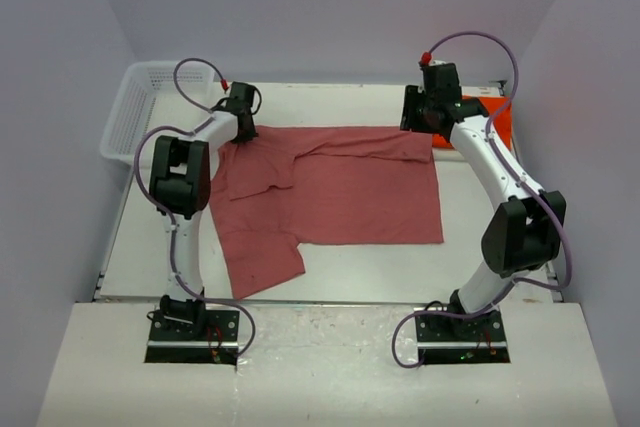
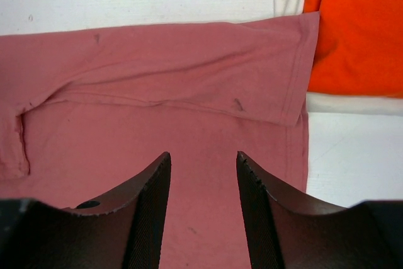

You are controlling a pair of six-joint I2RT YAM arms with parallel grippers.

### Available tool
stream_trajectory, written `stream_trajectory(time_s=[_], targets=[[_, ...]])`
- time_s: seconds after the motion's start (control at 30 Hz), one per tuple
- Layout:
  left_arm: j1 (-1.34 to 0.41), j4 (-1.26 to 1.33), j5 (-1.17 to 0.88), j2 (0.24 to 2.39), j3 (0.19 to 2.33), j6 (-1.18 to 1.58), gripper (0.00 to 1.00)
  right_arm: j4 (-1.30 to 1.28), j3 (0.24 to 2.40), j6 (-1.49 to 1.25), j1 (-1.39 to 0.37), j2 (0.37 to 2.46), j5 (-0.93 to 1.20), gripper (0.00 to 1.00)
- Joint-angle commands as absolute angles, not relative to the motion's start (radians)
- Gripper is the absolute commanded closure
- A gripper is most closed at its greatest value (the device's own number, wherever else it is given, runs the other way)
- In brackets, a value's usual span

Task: Fold and stack the t-shirts
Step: Fold the flattened tshirt in 1/3 of the way, then grap the side of the flattened tshirt closest away from the robot with both arms

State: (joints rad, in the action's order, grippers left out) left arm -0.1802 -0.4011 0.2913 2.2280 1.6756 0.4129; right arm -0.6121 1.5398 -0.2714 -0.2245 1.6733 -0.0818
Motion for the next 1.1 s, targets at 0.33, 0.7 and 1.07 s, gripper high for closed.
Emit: stream_trajectory(time_s=[0.33,0.7,1.07], targets=[[-0.199,-0.407,0.357,2.056,1.649,0.394,0.92,-0.615,1.476,-0.373,-0.229,1.645,-0.179,0.52],[-0.376,-0.36,0.538,1.658,1.422,0.514,0.59,-0.658,1.21,-0.472,-0.229,1.45,-0.239,0.38],[-0.564,-0.265,0.365,1.283,0.997,0.653,0.61,-0.635,0.795,-0.707,-0.229,1.175,-0.183,0.39]])
